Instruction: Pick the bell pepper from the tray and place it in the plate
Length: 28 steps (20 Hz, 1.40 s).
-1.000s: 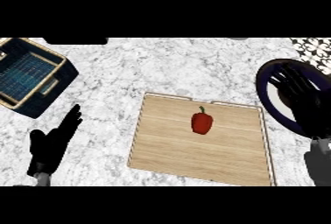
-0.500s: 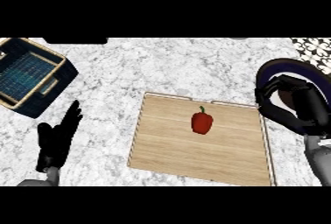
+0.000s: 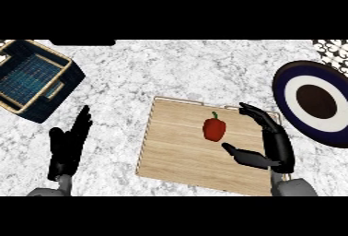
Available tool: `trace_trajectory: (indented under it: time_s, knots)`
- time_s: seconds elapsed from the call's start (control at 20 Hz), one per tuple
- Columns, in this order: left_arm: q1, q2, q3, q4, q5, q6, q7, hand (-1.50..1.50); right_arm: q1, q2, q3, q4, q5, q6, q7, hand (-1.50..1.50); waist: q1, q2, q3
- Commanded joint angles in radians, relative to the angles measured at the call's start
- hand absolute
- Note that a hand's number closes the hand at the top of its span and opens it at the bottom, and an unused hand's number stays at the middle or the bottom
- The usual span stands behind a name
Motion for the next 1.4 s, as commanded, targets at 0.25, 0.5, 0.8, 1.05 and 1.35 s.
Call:
trace_trajectory:
  time_s: [0.25, 0.5, 0.8, 1.05, 1.35]
  knots:
    - [-0.016, -0.037, -0.032, -0.041, -0.046, 0.045, 0.053, 0.0, -0.122, -0.172, 0.082, 0.03, 0.319, -0.069, 0.228, -1.5, 0.004, -0.006, -0.003]
    - [-0.009, -0.001, 0.017, 0.026, -0.017, -0.016, -0.005, 0.0, -0.144, -0.251, 0.169, -0.068, 0.422, 0.05, 0.472, -1.5, -0.006, -0.006, -0.004]
    - [-0.028, -0.052, -0.004, 0.041, -0.045, 0.013, -0.005, 0.0, -0.263, -0.285, 0.194, -0.064, 0.369, 0.318, 0.67, -1.5, -0.001, -0.003, -0.003]
    - [-0.047, -0.045, 0.039, 0.03, -0.043, -0.01, 0.025, 0.0, -0.268, -0.231, 0.193, -0.077, 0.403, 0.401, 0.747, -1.5, -0.004, -0.004, -0.003]
    - [0.016, -0.042, 0.068, -0.007, -0.053, -0.061, 0.024, 0.0, -0.267, -0.128, 0.157, 0.087, 0.516, 0.379, 0.65, -1.5, 0.0, -0.003, -0.002]
